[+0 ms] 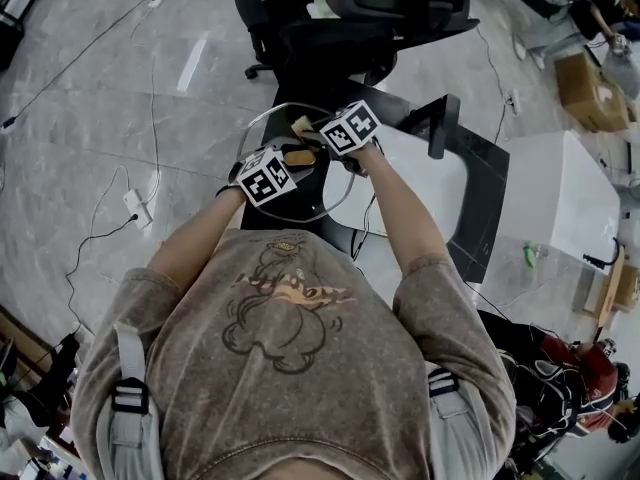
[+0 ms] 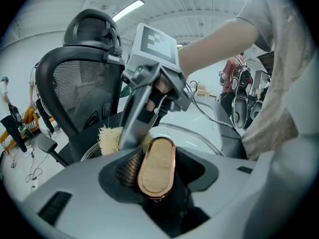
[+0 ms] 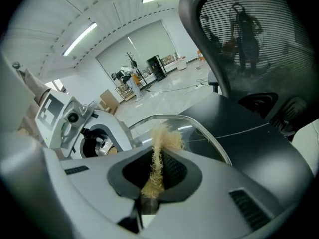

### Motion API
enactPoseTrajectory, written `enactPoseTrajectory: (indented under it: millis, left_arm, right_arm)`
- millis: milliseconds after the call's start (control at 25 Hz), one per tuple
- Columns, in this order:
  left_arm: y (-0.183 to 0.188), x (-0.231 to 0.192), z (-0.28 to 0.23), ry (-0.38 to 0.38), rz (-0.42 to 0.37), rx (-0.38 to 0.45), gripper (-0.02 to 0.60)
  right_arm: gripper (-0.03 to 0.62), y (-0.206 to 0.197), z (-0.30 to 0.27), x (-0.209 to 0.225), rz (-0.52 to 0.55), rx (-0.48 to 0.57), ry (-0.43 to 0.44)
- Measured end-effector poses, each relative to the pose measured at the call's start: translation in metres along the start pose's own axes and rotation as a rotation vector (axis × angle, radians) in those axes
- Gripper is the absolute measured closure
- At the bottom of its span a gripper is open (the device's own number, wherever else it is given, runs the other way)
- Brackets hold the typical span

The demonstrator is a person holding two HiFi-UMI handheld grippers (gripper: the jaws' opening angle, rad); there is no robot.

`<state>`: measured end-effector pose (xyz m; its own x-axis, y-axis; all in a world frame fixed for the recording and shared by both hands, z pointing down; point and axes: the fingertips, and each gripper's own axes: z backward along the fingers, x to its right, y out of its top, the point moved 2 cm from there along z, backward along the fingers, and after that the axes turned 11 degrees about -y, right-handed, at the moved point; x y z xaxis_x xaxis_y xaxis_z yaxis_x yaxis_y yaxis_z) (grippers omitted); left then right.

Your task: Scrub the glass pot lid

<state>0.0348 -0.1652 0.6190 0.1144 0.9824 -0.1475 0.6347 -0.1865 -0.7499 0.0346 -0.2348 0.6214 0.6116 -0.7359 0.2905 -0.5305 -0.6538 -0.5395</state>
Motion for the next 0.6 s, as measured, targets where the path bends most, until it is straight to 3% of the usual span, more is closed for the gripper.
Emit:
enactPoseTrajectory:
  millis: [600]
  left_arm:
    - [-0.001,-0.003,-0.001,-0.055,0.022,-0.016,0.374]
  right_arm:
    - [0.556,-0.037,0.028,-0.007,-0.09,0.045,-0.032]
